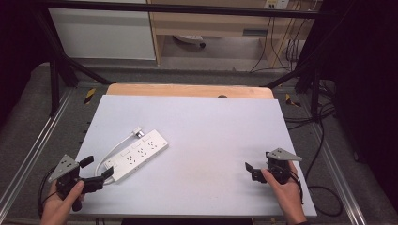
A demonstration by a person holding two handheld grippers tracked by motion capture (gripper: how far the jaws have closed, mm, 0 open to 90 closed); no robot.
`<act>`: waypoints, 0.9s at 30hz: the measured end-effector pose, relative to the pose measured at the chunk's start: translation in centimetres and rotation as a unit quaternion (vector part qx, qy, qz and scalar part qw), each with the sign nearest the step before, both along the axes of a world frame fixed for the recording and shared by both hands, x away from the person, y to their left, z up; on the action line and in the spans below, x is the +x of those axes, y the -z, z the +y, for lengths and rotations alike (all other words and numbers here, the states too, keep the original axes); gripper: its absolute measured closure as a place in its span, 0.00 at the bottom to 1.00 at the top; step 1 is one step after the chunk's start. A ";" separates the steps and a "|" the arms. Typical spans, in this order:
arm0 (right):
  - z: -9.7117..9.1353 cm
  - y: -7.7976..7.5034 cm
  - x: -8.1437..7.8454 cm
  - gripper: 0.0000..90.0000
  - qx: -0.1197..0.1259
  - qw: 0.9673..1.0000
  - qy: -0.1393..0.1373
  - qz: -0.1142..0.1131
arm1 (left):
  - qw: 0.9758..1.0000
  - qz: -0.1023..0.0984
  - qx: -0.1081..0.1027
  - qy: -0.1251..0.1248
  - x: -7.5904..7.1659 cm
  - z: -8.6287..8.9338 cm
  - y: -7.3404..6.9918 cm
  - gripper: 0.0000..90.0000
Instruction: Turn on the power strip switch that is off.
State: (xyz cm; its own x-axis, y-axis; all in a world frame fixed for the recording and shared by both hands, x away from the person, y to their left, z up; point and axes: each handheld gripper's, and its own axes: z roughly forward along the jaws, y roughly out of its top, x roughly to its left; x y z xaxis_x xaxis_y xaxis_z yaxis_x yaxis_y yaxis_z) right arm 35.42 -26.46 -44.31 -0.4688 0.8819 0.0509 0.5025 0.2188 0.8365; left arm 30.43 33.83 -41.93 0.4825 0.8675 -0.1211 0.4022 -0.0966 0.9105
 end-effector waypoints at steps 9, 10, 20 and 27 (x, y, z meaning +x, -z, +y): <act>0.1 0.0 0.2 0.05 0.009 1.000 -0.010 0.002 | 1.000 0.002 -0.002 -0.001 0.0 0.2 0.0 0.07; 0.2 0.0 0.1 0.05 0.010 1.000 -0.011 0.001 | 1.000 0.004 -0.001 0.000 0.0 0.2 0.1 0.07; 0.2 -0.3 -0.1 0.04 0.018 1.000 -0.016 -0.006 | 1.000 0.015 0.009 0.005 0.1 -0.2 0.2 0.06; 0.3 -0.4 -0.2 0.04 0.020 1.000 -0.021 -0.008 | 1.000 0.014 0.007 0.004 0.1 -0.5 0.0 0.06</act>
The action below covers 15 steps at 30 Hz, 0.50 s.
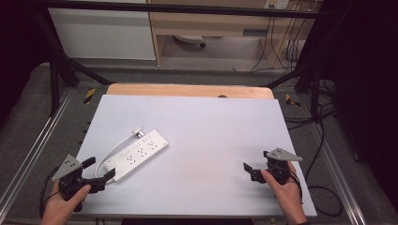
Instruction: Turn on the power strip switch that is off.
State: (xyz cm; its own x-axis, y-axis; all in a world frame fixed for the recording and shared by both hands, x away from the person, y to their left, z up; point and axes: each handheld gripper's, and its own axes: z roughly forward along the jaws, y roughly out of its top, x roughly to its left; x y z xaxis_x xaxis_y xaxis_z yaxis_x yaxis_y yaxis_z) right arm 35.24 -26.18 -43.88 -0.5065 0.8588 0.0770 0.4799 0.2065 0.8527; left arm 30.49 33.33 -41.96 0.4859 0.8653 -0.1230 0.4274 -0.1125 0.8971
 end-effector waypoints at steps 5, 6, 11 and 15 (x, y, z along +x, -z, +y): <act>0.0 -0.1 0.0 0.03 0.005 1.000 0.000 0.003 | 1.000 0.001 -0.002 -0.004 0.0 -0.1 -0.3 0.06; 0.0 -0.1 0.0 0.03 0.006 1.000 -0.001 0.003 | 1.000 0.001 -0.002 -0.004 0.0 -0.1 -0.3 0.06; -0.2 -0.3 -0.1 0.03 0.014 1.000 -0.003 -0.004 | 1.000 0.003 0.008 -0.009 0.1 -0.3 -0.4 0.06; -0.2 -0.2 -0.1 0.03 0.015 1.000 -0.005 -0.002 | 1.000 0.000 0.010 -0.006 0.3 -0.5 -0.9 0.06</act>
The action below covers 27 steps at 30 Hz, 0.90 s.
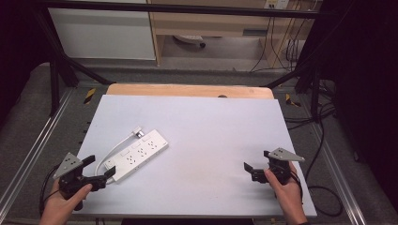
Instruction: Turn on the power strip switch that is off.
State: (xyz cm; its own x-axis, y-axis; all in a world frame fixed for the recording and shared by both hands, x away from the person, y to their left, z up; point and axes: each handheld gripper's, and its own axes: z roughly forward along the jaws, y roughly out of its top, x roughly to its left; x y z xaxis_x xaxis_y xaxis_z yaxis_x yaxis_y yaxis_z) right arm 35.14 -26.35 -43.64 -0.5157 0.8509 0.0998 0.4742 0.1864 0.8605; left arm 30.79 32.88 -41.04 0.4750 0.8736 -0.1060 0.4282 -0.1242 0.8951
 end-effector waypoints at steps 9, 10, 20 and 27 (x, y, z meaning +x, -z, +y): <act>-0.1 0.0 0.0 0.03 0.000 1.000 0.002 -0.002 | 1.000 -0.008 -0.003 0.002 0.5 0.0 -1.5 0.06; 0.0 0.0 0.0 0.03 0.000 1.000 0.002 -0.003 | 1.000 -0.010 -0.002 0.004 0.6 0.0 -1.9 0.06; 0.0 0.0 0.0 0.03 0.001 1.000 0.000 -0.001 | 1.000 -0.014 0.002 0.013 1.2 -0.4 -2.8 0.06; 0.0 0.0 0.0 0.03 0.002 1.000 0.000 0.001 | 1.000 -0.013 0.005 0.017 1.8 -0.9 -3.1 0.06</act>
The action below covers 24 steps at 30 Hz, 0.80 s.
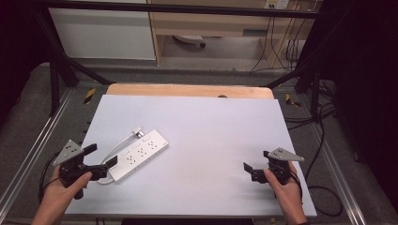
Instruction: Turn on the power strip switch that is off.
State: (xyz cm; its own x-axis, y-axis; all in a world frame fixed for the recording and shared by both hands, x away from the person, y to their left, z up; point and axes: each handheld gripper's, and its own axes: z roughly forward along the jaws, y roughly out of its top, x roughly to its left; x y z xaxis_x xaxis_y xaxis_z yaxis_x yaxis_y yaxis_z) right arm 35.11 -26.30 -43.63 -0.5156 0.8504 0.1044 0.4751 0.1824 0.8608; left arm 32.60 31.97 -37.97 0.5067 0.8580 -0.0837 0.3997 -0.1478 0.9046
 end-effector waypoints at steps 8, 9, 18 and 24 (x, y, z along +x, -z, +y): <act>0.0 0.0 0.0 0.03 0.001 1.000 0.000 0.000 | 1.000 0.001 -0.001 0.005 0.9 -0.6 -0.3 0.06; 0.0 0.0 0.0 0.03 0.001 1.000 0.000 0.000 | 1.000 0.000 0.000 0.003 1.1 -0.7 -0.4 0.06; 0.0 0.0 0.0 0.03 0.003 1.000 -0.001 0.000 | 1.000 0.004 0.001 0.005 2.0 -1.1 -0.7 0.07; -0.1 -0.1 0.0 0.03 0.004 1.000 0.002 -0.003 | 1.000 0.007 -0.012 0.010 2.6 -1.4 -1.2 0.07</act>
State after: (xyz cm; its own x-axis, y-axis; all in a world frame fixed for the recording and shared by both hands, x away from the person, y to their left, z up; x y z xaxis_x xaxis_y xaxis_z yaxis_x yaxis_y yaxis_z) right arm 35.13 -26.36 -43.56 -0.5136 0.8513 0.1074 0.4700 0.1745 0.8652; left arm 35.20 30.60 -36.80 0.5218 0.8459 -0.1108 0.4093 -0.1343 0.9024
